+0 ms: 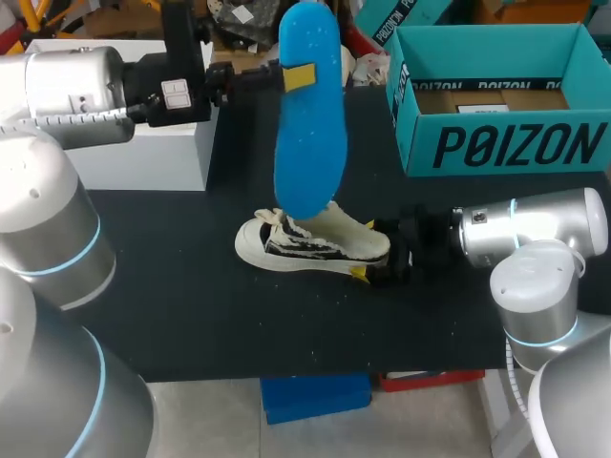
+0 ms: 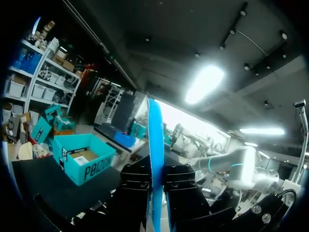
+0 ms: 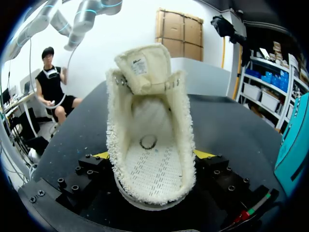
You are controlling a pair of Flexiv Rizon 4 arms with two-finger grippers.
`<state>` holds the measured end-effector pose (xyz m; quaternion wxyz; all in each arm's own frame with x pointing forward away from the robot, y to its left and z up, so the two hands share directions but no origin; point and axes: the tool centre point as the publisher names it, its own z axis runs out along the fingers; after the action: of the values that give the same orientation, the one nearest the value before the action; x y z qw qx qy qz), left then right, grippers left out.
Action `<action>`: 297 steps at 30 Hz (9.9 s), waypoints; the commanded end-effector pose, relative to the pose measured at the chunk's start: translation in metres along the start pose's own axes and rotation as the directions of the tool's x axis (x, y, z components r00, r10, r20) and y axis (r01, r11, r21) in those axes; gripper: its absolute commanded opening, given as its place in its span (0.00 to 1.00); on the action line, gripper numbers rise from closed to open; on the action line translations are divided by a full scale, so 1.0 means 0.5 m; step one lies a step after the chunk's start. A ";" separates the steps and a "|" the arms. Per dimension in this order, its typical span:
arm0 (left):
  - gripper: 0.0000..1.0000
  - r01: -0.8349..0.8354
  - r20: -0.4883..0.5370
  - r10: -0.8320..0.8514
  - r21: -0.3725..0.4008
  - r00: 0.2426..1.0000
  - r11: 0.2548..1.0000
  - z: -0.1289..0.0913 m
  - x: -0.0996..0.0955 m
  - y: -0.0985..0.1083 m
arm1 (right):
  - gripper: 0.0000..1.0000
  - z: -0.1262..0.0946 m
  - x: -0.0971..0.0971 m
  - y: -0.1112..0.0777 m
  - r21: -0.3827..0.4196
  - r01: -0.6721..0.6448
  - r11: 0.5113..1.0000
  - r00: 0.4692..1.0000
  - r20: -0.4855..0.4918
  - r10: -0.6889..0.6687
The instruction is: Take the shoe out of the shoebox, open the shoe tongue, remove and reinsert the insole, then place the shoe into the shoebox
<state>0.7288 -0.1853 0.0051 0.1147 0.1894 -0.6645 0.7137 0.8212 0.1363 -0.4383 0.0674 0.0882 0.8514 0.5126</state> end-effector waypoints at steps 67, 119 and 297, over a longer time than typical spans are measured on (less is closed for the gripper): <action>0.00 0.001 0.009 -0.001 0.000 1.000 1.000 0.001 0.005 0.001 | 1.00 -0.075 -0.002 0.064 0.910 0.099 0.401 0.994 -0.073 -0.081; 0.00 0.001 0.009 -0.001 0.000 1.000 1.000 0.001 0.005 0.001 | 1.00 -0.109 -0.004 0.063 0.368 0.038 0.929 0.999 -0.046 -0.023; 0.00 0.001 0.009 -0.001 0.000 1.000 1.000 0.001 0.005 0.001 | 0.00 -0.041 -0.128 0.258 0.089 -0.996 -0.017 0.079 0.944 0.321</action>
<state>0.7271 -0.1859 0.0050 0.1123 0.1917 -0.6636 0.7144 0.8862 0.1655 -0.3134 0.0709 0.3972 0.9115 -0.0793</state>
